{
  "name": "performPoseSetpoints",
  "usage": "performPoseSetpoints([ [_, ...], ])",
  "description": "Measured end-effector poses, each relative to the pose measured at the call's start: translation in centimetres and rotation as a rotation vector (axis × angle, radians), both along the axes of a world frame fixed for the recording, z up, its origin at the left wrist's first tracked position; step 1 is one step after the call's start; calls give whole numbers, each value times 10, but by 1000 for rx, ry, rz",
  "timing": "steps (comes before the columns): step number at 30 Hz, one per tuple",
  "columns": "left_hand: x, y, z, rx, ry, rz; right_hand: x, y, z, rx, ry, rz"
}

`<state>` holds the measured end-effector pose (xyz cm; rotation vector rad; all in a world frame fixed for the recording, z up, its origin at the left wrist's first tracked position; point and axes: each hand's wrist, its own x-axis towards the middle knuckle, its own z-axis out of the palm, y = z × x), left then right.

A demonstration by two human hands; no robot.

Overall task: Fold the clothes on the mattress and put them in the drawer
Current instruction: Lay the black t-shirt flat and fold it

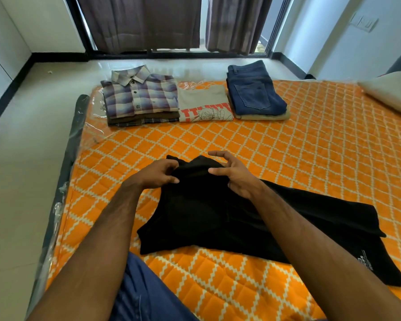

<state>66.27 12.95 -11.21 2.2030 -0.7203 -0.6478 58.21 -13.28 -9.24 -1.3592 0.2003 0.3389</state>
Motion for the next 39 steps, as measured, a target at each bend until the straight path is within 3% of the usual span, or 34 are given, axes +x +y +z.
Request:
performPoseSetpoints([
  [3,1,2,-4,92,94,-34,10,-6,-7,-134,-9,-19],
  [6,-1,-4,-5,44,201,0,17,-1,-14,-377,12,-53],
  [9,-4,-9,-6,53,129,64,15,0,-17,-588,130,-2],
  [15,3,-10,-9,98,163,112,1,-15,-24,-513,256,120],
  [19,3,-12,-10,154,200,150,1,-23,-29,-223,174,-174],
  [21,0,-16,-8,148,205,170,-2,-24,-33,-279,141,-240],
  [25,-10,-25,-14,197,99,229,-19,-22,-42,-516,174,-147],
  [32,-7,-17,-1,216,188,212,-32,-25,-42,-580,113,-120],
  [35,-10,-16,-3,370,13,219,-34,-23,-39,-888,6,-31],
  [37,-12,-24,-3,408,-321,324,-33,-16,-41,-1142,-194,-8],
  [39,-20,-45,-3,227,-636,337,-33,-5,-44,-1277,-334,78],
])
